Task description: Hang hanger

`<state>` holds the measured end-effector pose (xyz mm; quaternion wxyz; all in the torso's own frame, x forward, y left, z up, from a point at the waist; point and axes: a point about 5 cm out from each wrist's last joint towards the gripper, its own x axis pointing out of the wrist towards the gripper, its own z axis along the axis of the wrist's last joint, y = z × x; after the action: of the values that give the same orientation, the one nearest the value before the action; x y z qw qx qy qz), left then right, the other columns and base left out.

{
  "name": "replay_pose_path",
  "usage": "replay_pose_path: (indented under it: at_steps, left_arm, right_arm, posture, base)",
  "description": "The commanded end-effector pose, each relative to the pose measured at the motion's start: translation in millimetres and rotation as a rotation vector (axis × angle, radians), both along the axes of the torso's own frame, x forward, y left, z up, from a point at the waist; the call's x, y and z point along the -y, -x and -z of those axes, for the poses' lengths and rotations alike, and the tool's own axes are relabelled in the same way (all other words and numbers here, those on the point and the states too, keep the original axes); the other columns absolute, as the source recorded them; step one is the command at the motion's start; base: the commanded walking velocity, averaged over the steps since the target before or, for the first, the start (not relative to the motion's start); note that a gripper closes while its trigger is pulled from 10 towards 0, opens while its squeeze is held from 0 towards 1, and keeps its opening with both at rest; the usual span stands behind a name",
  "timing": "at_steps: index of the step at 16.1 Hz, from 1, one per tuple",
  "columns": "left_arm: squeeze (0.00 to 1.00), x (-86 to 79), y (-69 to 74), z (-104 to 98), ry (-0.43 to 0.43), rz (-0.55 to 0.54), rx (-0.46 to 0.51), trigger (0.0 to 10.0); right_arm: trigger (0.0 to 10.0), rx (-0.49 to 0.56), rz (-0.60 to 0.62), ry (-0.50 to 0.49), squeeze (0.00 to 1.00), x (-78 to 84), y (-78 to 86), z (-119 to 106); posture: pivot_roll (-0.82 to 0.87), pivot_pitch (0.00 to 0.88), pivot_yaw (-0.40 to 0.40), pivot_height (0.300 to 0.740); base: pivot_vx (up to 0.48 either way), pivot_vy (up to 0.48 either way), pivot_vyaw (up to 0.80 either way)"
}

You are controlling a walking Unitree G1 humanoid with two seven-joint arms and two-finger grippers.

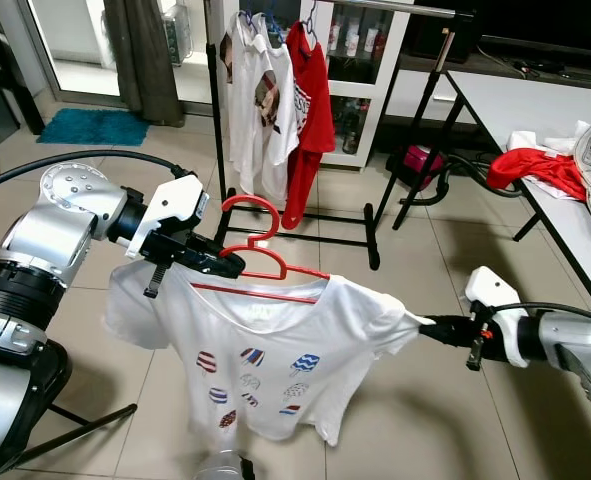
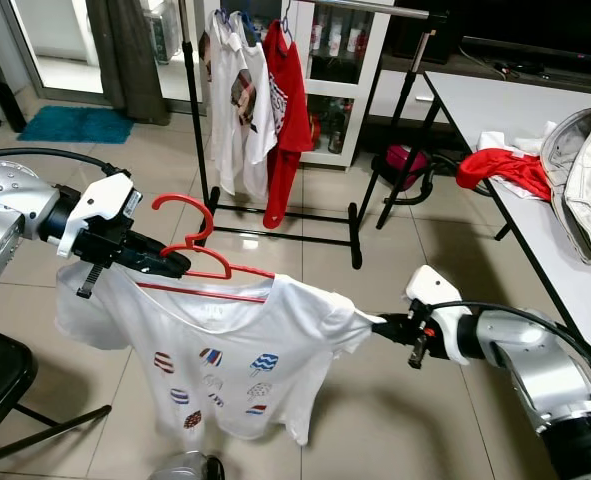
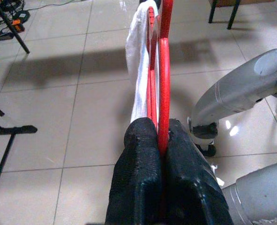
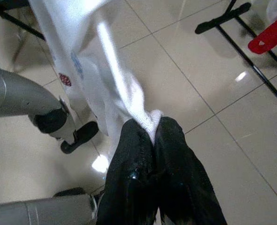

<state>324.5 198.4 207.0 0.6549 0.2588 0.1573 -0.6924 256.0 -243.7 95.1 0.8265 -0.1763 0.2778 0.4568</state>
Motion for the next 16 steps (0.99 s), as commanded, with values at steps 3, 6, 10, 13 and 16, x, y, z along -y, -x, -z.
replay_pose_path:
  at_steps: [3, 6, 10, 13, 16]
  left_arm:
    - [0.0, -1.1, -3.7, -10, 0.011, -0.008, 0.043, 0.0]
    - [0.0, -0.5, -5.0, -10, 0.011, -0.015, 0.047, 0.0]
    - [0.0, -1.0, -6.3, -10, 0.007, -0.021, 0.052, 0.0]
    - [0.0, 0.6, -5.9, -8, 0.012, -0.016, 0.049, 0.0]
    - [0.0, 6.4, -6.2, -2, 0.001, -0.002, 0.053, 0.0]
  right_arm:
    - [7.3, 0.006, -0.029, -0.006, 0.0, 0.6, 7.3, -2]
    - [10.0, -0.012, -0.066, -0.087, 1.0, -10.9, 10.3, -6]
    - [10.0, -0.075, -0.085, -0.02, 1.0, 2.2, 21.2, -7]
    - [10.0, -0.046, -0.04, 0.011, 1.0, 18.3, 19.1, -17]
    - [10.0, 0.147, -0.096, -0.235, 1.0, -14.4, 4.1, -74]
  posture:
    - [-0.04, 0.0, -0.044, 0.74]
    - [-0.04, 0.0, -0.042, 0.74]
    - [-0.04, 0.0, -0.042, 0.74]
    - [-0.04, 0.0, -0.04, 0.74]
    - [-0.04, 0.0, -0.033, 0.74]
  base:
    - [0.0, 0.0, 0.0]
    - [0.0, 0.0, 0.0]
    - [0.0, 0.0, 0.0]
    - [0.0, 0.0, 0.0]
    - [0.0, 0.0, 0.0]
